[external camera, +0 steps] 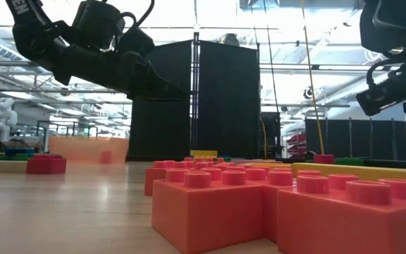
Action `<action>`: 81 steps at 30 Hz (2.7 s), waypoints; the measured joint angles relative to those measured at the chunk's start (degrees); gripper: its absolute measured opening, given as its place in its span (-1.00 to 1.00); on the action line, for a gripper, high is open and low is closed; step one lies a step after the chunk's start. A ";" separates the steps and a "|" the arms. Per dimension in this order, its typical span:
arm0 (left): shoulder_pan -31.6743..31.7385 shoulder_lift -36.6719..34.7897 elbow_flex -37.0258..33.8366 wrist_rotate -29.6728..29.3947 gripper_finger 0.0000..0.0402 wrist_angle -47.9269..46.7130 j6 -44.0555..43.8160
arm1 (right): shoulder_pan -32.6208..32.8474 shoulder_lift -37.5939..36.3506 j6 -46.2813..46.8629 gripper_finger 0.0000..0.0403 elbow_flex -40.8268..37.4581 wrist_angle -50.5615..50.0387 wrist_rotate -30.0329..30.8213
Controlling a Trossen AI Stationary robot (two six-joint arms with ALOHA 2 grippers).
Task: Sort blocks by size
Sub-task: Put the blue 8 stud game piece into the blue bin
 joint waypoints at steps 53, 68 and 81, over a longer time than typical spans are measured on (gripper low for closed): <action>0.00 0.00 -0.02 0.02 0.26 -0.36 -1.16 | 9.80 -20.55 1.66 -0.22 0.05 8.71 8.47; 0.00 0.00 -0.02 0.02 0.26 2.40 0.52 | 16.93 -20.81 14.80 -0.22 0.07 15.12 2.68; 0.39 -0.02 -0.02 0.02 0.26 3.91 2.32 | 25.25 -20.66 30.28 -0.22 0.07 20.76 1.33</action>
